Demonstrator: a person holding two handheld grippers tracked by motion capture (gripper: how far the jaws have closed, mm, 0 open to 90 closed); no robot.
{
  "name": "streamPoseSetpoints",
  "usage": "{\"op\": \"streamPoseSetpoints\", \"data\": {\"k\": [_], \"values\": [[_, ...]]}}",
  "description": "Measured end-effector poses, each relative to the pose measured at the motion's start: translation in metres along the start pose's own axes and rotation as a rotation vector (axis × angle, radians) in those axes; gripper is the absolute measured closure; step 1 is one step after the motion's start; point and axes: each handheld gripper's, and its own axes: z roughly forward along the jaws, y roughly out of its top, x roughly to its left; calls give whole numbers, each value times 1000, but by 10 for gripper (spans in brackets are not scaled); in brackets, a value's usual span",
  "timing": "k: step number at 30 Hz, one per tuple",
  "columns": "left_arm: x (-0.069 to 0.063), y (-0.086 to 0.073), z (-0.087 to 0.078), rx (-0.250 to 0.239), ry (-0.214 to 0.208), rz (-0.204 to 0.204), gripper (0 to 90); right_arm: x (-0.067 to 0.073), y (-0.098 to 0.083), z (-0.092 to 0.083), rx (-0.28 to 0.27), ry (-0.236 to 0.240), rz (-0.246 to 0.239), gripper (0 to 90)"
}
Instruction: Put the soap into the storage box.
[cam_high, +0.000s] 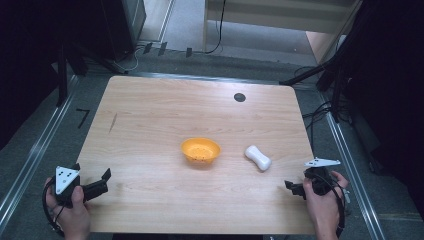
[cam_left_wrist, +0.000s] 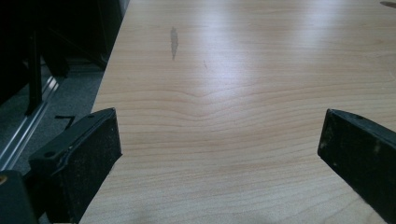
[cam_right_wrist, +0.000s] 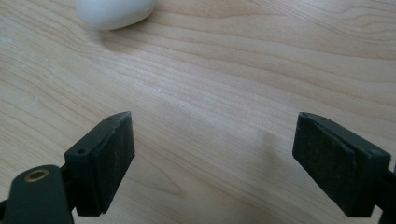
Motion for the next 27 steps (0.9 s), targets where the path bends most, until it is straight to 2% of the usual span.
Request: {"op": "streamPoseSetpoints", "data": {"k": [11, 27], "values": [[0, 0, 0, 1, -3, -1, 0, 4, 19, 6, 60, 15, -27, 135], [1, 0, 0, 1, -5, -10, 0, 12, 42, 16, 98, 32, -66, 134]]}}
